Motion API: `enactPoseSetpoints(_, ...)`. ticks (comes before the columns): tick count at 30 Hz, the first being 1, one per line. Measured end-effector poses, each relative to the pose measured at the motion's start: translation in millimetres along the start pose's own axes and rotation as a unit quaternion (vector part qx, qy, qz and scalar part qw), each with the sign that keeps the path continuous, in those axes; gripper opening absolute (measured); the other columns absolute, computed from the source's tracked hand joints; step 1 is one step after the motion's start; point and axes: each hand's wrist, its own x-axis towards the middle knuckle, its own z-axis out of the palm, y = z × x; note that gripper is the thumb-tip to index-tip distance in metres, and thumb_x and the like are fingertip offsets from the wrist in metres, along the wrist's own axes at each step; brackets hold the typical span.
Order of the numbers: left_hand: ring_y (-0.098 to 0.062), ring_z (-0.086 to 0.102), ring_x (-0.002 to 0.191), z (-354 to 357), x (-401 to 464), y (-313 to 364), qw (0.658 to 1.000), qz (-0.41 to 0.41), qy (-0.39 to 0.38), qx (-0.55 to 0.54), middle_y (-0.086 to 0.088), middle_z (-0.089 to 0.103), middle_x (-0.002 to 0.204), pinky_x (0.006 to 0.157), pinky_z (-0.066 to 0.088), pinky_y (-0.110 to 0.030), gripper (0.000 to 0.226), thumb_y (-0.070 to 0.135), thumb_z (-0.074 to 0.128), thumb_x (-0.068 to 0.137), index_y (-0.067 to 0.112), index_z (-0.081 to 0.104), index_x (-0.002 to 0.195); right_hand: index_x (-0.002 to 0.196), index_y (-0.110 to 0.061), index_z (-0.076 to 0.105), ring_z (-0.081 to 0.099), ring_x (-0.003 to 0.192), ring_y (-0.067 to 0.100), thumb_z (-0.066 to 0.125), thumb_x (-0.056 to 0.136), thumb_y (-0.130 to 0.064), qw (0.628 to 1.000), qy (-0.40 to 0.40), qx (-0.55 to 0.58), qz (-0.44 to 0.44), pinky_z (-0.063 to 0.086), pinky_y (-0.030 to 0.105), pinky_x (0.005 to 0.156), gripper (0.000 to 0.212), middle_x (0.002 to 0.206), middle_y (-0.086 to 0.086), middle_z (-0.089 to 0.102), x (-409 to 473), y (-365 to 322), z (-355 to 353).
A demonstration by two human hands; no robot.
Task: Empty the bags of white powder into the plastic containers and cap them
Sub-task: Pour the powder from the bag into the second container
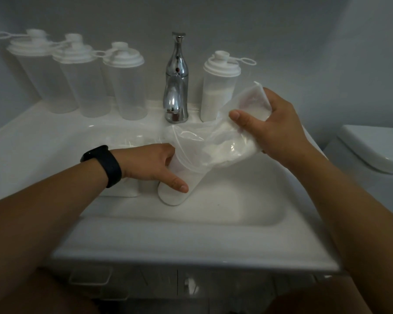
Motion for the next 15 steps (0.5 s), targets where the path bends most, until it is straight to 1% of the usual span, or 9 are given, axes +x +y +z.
enactPoseSetpoints(2,-0.018,0.069,0.104,0,0,2,1.000,0.006,-0.001,0.000,0.005,0.073,0.113,0.099,0.055,-0.047,0.098,0.088,0.082,0.042,0.027,0.066,0.116,0.106,-0.029,0.066,0.069,0.080,0.000,0.079,0.086,-0.039,1.000,0.000,-0.001,-0.003,0.052,0.014,0.060,0.026,0.086,-0.021,0.070,0,-1,0)
enactPoseSetpoints(4,-0.012,0.069,0.098,0,-1,4,1.000,0.008,-0.004,-0.004,0.009,0.074,0.105,0.097,0.056,-0.040,0.086,0.082,0.081,0.043,0.030,0.068,0.110,0.109,-0.028,0.066,0.070,0.083,0.001,0.079,0.086,-0.041,1.000,-0.005,-0.004,-0.002,0.053,0.014,0.062,0.029,0.090,-0.018,0.071,0,-1,0)
enactPoseSetpoints(7,-0.014,0.069,0.102,0,-3,7,1.000,0.014,-0.005,-0.006,0.008,0.074,0.110,0.100,0.055,-0.043,0.094,0.084,0.083,0.041,0.029,0.067,0.115,0.108,-0.031,0.065,0.070,0.084,0.000,0.078,0.087,-0.041,1.000,-0.004,-0.003,-0.006,0.053,0.014,0.062,0.027,0.088,-0.023,0.070,-1,-1,0)
enactPoseSetpoints(8,-0.012,0.069,0.102,0,-3,8,1.000,0.016,-0.008,-0.011,0.010,0.074,0.110,0.101,0.054,-0.042,0.092,0.084,0.084,0.043,0.031,0.067,0.116,0.107,-0.033,0.064,0.069,0.083,-0.001,0.078,0.087,-0.041,1.000,-0.005,-0.003,-0.007,0.053,0.013,0.061,0.026,0.086,-0.025,0.070,-1,-2,0)
enactPoseSetpoints(10,-0.003,0.069,0.099,0,-5,10,0.999,0.017,-0.020,-0.024,0.016,0.075,0.106,0.101,0.054,-0.035,0.078,0.074,0.088,0.050,0.034,0.068,0.113,0.108,-0.031,0.065,0.069,0.082,-0.001,0.078,0.087,-0.042,1.000,-0.009,-0.004,-0.005,0.052,0.013,0.060,0.028,0.088,-0.022,0.070,-1,-3,1)
enactPoseSetpoints(11,-0.002,0.068,0.099,0,-5,10,0.999,0.016,-0.021,-0.026,0.017,0.075,0.106,0.101,0.054,-0.033,0.077,0.073,0.089,0.050,0.034,0.068,0.113,0.110,-0.030,0.065,0.070,0.082,-0.001,0.078,0.087,-0.041,1.000,-0.009,-0.003,-0.004,0.052,0.013,0.060,0.029,0.089,-0.021,0.070,-1,-3,1)
enactPoseSetpoints(12,-0.004,0.069,0.101,0,-4,9,1.000,0.017,-0.015,-0.021,0.015,0.074,0.109,0.102,0.054,-0.036,0.082,0.077,0.088,0.048,0.034,0.067,0.115,0.110,-0.030,0.065,0.070,0.083,-0.001,0.078,0.087,-0.040,1.000,-0.008,-0.001,-0.004,0.053,0.014,0.061,0.028,0.089,-0.022,0.070,-2,-3,0)
enactPoseSetpoints(14,-0.015,0.068,0.107,0,-2,6,1.000,0.012,-0.006,-0.009,0.008,0.073,0.115,0.102,0.054,-0.045,0.098,0.087,0.083,0.042,0.030,0.066,0.120,0.107,-0.033,0.064,0.069,0.082,-0.003,0.078,0.087,-0.038,1.000,-0.004,0.006,-0.006,0.052,0.013,0.060,0.025,0.086,-0.026,0.070,-2,-3,0)
enactPoseSetpoints(15,-0.018,0.068,0.108,0,-1,3,1.000,0.008,-0.005,-0.007,0.006,0.073,0.117,0.102,0.054,-0.048,0.101,0.089,0.082,0.041,0.028,0.066,0.120,0.107,-0.032,0.064,0.069,0.081,-0.003,0.078,0.087,-0.038,1.000,-0.004,0.008,-0.005,0.051,0.012,0.060,0.026,0.086,-0.024,0.070,-2,-3,0)
